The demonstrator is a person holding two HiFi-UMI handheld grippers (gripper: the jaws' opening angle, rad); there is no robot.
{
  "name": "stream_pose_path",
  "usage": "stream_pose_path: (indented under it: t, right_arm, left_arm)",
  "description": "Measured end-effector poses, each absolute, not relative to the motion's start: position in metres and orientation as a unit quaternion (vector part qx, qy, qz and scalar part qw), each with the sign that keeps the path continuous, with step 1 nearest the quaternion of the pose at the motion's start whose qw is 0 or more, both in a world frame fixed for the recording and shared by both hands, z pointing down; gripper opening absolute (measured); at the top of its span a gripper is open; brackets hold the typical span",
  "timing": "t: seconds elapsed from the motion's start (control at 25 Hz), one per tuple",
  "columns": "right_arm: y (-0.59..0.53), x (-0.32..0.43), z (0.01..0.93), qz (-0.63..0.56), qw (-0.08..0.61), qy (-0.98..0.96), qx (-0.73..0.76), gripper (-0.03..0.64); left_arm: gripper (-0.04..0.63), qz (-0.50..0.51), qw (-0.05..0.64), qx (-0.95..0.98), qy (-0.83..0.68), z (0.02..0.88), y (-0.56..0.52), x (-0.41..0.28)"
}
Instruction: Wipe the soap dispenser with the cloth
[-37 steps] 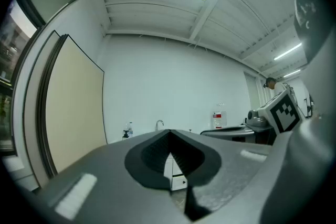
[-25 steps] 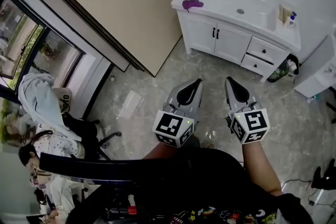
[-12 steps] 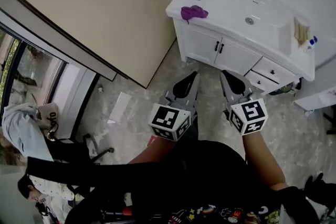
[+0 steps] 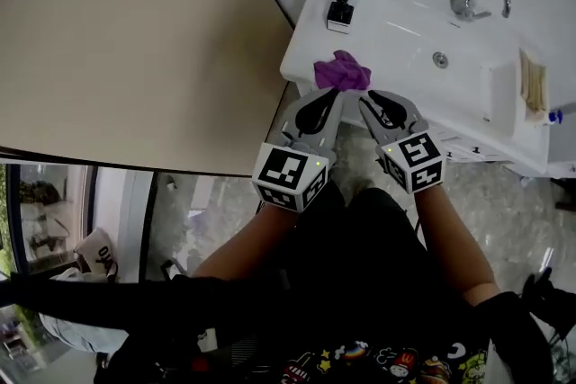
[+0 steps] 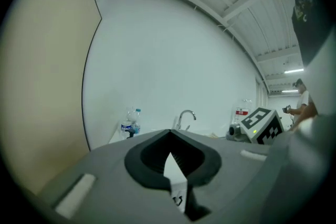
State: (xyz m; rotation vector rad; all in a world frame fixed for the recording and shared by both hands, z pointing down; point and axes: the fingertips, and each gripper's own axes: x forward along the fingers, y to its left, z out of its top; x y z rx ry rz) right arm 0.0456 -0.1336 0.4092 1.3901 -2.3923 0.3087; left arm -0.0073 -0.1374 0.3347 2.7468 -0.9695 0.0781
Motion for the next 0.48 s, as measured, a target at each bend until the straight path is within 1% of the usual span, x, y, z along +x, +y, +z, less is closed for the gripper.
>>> stream_pose_path:
  t: [0.16,0.24,0.32,0.4,0.48]
  right_arm:
    - [-0.184,0.042,0.461,0.130,0.256,-0.851,0.439,0.167]
    - [-0.204,0.042,0.488,0.149,0.286,-0.850,0.415,0.221]
    - [-0.221,0.043,0.514,0.172,0.312,-0.845,0.399,0.262]
    - [-0.232,0.044,0.537,0.200,0.337,-0.837,0.381,0.292]
    - [-0.239,0.045,0.557,0.228,0.355,-0.831,0.363,0.297]
  left_arm:
    - [0.000,0.037,0.138,0.927,-0.346,0.353,-0.181,-0.012]
    - [0.000,0.043,0.147,0.922,-0.357,0.362,-0.198,-0.016]
    - [0.000,0.048,0.155,0.915,-0.369,0.369,-0.215,-0.019]
    - [0.000,0.051,0.162,0.909,-0.380,0.374,-0.228,-0.019]
    - [0.000,0.055,0.167,0.904,-0.389,0.379,-0.238,-0.018]
